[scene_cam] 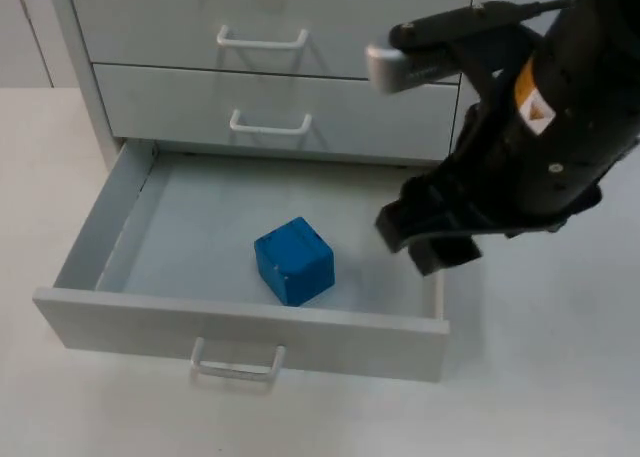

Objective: Open the drawer with the left hand, place the block into the drawer with the right hand, then close the drawer with the left hand.

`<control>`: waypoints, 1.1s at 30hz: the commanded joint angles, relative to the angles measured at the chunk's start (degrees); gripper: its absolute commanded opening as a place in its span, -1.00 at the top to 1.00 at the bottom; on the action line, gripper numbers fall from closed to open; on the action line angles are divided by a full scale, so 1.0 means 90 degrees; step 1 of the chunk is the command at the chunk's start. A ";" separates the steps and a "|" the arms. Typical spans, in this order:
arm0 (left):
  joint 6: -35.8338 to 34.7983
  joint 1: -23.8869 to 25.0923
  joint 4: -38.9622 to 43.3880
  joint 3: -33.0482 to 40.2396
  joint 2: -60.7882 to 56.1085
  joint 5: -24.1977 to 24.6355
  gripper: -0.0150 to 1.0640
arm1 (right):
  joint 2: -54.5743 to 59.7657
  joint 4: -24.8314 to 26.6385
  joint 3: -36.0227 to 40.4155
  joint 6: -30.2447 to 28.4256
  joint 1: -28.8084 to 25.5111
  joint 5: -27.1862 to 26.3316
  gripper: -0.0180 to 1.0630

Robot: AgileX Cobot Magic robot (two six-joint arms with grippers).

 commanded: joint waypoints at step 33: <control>0.0001 0.0027 -0.0048 0.0020 -0.0042 -0.0171 -0.98 | -0.2480 0.2108 0.1192 -0.3470 -0.5561 0.1022 -0.23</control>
